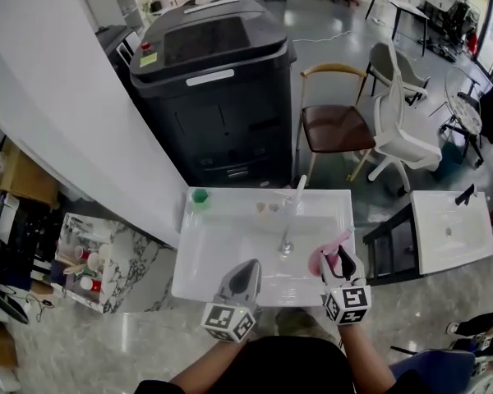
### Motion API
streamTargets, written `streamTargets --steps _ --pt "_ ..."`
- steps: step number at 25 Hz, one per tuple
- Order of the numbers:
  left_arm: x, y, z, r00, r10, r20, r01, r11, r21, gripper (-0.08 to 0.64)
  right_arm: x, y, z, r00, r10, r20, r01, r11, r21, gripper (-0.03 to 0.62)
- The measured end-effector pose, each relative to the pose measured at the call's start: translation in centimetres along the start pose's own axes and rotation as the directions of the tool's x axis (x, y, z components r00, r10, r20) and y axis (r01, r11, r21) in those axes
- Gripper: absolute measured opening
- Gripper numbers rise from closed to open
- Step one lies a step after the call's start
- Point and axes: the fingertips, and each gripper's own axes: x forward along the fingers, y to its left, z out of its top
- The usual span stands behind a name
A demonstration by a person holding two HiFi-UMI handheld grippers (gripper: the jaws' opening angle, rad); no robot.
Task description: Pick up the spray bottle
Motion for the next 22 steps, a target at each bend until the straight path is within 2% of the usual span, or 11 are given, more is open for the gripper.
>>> streamTargets --steps 12,16,22 --pt "0.6 -0.6 1.1 0.999 -0.028 0.017 0.028 0.999 0.017 0.015 -0.5 0.7 1.5 1.000 0.002 0.030 -0.001 1.000 -0.020 0.192" --pt "0.9 -0.6 0.9 0.999 -0.030 0.016 0.030 0.999 0.015 0.015 -0.3 0.5 1.2 1.000 -0.002 0.021 0.002 1.000 -0.001 0.192" --pt "1.2 -0.4 0.7 1.000 -0.026 0.012 0.026 1.000 0.018 0.015 0.1 0.4 0.8 1.000 0.002 0.016 -0.002 1.000 -0.022 0.190"
